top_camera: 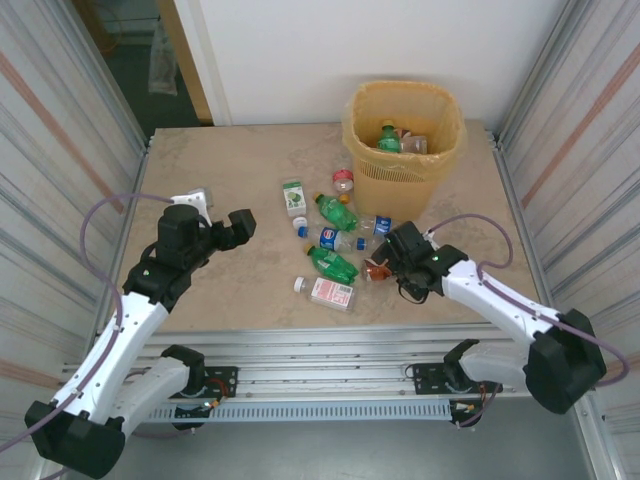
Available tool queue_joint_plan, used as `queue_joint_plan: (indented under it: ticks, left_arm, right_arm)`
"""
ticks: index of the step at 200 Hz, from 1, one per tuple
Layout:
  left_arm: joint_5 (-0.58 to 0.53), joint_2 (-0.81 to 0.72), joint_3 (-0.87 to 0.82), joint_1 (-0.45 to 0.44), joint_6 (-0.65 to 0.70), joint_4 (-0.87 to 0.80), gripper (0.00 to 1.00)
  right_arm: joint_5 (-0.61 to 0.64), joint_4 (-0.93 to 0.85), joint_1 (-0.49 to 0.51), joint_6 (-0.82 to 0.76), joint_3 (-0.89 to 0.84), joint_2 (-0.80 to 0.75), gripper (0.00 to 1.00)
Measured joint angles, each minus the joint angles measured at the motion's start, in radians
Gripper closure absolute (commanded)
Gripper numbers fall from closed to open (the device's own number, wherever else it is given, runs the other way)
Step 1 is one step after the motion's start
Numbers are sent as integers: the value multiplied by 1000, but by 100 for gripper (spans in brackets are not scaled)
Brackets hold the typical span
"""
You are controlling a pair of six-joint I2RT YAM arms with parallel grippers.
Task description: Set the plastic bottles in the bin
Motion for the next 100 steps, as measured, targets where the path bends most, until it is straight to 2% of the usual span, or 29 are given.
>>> queue_joint_plan:
  ticks: [47, 100]
  left_arm:
    - [0, 0, -10, 0, 0, 0, 1]
    - [0, 0, -14, 0, 0, -1, 1]
  right_arm:
    - [-50, 66, 7, 0, 10, 118, 2]
    - [-51, 108, 7, 0, 13, 165, 2]
